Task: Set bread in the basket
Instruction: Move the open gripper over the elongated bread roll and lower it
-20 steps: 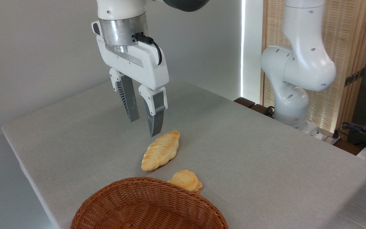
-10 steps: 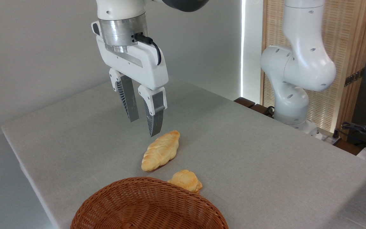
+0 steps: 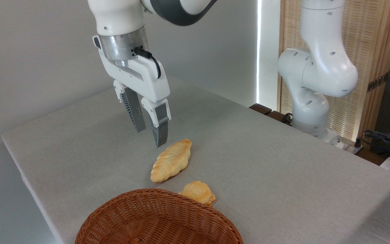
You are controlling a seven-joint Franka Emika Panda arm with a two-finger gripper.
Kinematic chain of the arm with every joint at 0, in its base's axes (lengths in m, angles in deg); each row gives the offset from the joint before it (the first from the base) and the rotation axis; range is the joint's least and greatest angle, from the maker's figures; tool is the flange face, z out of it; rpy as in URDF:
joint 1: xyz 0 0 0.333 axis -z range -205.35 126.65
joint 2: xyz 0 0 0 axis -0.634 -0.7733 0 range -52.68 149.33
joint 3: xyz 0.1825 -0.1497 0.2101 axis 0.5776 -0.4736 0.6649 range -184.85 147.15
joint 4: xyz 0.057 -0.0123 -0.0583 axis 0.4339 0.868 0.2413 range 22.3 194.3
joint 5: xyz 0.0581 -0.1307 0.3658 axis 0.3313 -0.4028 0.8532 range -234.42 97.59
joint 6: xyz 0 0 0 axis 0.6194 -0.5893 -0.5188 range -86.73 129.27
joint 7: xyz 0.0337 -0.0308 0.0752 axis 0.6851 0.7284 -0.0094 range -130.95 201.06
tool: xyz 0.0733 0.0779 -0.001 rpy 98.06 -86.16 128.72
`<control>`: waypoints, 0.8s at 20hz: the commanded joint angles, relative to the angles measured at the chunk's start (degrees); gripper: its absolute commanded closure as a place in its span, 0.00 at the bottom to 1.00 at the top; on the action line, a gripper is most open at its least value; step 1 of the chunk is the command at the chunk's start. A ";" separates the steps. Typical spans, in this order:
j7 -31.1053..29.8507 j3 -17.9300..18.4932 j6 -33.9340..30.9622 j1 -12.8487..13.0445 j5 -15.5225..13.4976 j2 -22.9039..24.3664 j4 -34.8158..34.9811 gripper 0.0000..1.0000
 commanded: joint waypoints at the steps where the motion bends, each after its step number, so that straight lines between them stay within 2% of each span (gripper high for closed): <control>1: -2.88 -2.01 0.99 0.14 0.24 2.00 5.52 0.00; 3: -4.19 -2.37 3.09 0.31 0.24 4.28 10.17 0.00; 6: -11.47 -2.37 6.96 0.31 -0.11 7.09 15.80 0.00; 10: -22.98 -2.37 16.18 0.31 -0.55 11.14 25.38 0.00; 13: -29.23 -2.46 24.26 0.58 -1.16 12.73 31.01 0.00; 16: -29.86 -2.46 25.96 1.63 -1.42 12.29 32.17 0.00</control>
